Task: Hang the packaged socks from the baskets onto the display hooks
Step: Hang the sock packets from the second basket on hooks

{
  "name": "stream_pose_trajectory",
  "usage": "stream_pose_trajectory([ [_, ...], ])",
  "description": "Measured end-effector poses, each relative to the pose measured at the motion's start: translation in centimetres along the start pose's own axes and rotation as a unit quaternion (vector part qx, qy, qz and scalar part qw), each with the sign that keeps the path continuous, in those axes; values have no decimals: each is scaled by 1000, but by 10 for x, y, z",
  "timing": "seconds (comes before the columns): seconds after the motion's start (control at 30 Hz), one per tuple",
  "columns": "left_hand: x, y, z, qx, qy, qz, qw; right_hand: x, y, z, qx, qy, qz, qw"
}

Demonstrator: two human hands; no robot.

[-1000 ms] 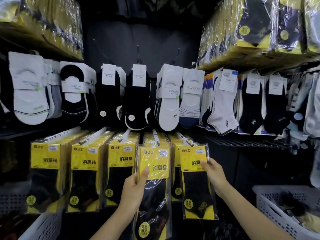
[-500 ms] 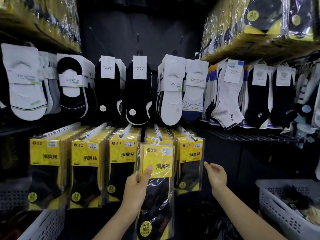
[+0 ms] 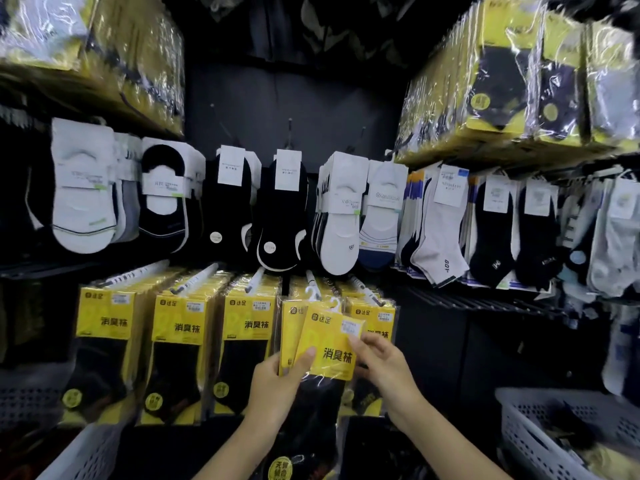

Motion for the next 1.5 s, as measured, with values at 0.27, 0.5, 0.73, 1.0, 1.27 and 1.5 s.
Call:
stream_pose_trajectory([
  [0.27,-5,5,7,7,-18,2,1000,-13,7,19,-53,-68,-48,995],
  [0.5,-5,-1,22,-27,-1,-20,999,-37,-4,80,-203,3,-65,977],
  [0.73,3,-16,12,-14,4,-2,1000,-30,-47,101,-249,27,-27,968],
  [1.0,17,-31,7,-19,4,1,1000,-48,-79,83,-171,46,-15,984],
  [1.27,24,-38,2,-6,-4,1,1000,-80,-82,87,-304,12,-84,949],
  [1.5,28,-35,-10,11,-3,10,1000,-77,-52,78,-252,6,-118,961],
])
Point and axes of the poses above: each hand's wrist, its own y-axis away from the middle knuckle, its own z-axis out of the back of the hand, x = y × z, the point moved 5 cm from there along -y, towards the middle knuckle, and after that the axes turned 12 degrees about z, right-handed, at the moved point
